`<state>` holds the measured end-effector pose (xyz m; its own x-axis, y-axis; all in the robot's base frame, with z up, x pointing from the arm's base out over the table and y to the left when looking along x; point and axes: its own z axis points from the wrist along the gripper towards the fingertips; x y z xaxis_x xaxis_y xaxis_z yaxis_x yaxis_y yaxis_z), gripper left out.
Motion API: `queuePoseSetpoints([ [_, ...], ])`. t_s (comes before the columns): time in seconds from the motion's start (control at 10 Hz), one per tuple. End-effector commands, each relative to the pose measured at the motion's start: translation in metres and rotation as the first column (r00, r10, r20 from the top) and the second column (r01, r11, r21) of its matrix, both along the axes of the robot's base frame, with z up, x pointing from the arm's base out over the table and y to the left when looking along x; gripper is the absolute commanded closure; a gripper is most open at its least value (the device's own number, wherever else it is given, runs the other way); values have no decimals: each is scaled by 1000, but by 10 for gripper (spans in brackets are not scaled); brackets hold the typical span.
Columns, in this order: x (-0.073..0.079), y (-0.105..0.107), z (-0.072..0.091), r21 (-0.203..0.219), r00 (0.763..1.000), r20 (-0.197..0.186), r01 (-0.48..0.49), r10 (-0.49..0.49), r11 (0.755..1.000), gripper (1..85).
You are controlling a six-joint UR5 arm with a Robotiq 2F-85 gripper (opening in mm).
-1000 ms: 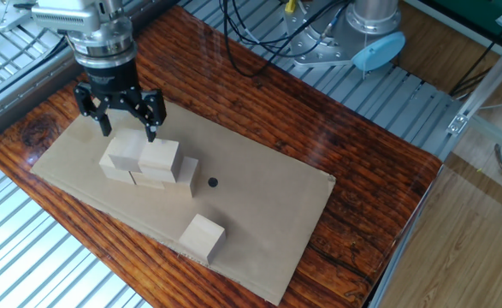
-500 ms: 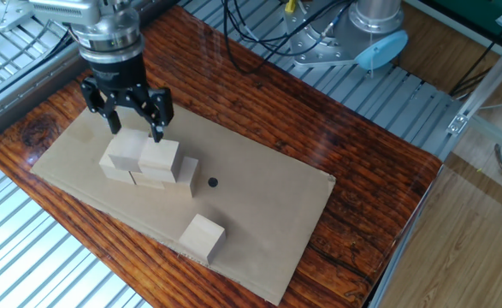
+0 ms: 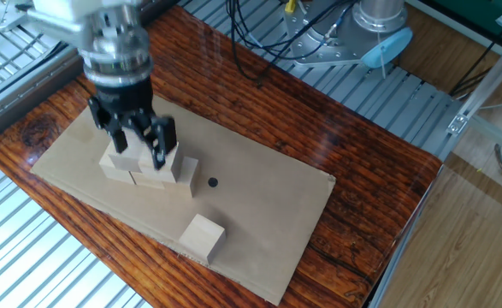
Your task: Stack the blocks into a pyramid shape
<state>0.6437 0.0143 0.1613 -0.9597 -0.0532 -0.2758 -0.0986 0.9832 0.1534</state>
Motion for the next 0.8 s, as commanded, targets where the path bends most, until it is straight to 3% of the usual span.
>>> queuePoseSetpoints([
  [0.0,18,33,-6,26,995,27,93,-94,995,147],
  [0.3,21,43,-16,6,994,49,98,-98,995,147],
  [0.4,17,36,-18,-37,997,45,59,-57,998,160],
  [0.5,9,27,-21,-86,1000,18,23,-22,996,187],
  [0.6,7,18,-23,-129,1000,9,-3,4,992,250],
  [0.7,11,20,-21,-129,999,28,-23,27,991,247],
])
